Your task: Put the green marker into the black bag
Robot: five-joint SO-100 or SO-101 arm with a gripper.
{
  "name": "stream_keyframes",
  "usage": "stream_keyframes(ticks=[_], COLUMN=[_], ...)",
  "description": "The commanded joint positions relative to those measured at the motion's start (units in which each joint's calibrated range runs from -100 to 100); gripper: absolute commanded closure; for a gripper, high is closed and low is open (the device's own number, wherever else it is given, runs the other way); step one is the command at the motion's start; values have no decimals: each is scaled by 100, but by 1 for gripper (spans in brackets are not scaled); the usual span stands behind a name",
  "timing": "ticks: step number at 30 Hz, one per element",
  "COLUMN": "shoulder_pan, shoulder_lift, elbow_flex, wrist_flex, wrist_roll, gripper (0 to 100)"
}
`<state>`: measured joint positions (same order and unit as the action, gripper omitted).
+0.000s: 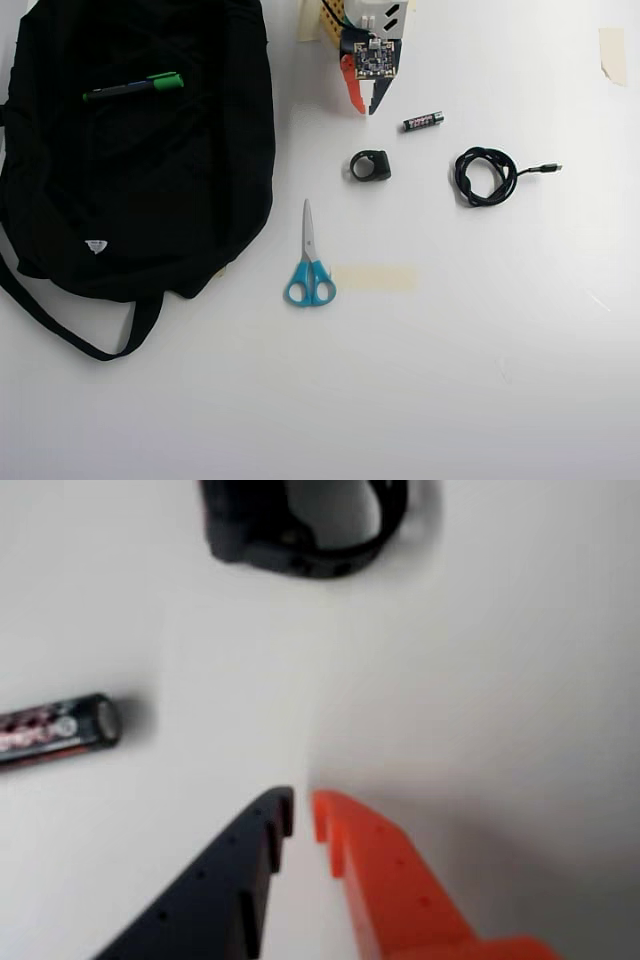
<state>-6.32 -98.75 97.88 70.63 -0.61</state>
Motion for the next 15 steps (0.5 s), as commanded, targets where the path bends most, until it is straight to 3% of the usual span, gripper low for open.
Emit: stream_keyframes(ticks=[1,15], shoulder_pan=[-4,11], shoulder_lift=[-91,-91], elbow_flex=[131,131], wrist_flex=[181,181], wrist_roll=[3,-12], gripper=[98,98])
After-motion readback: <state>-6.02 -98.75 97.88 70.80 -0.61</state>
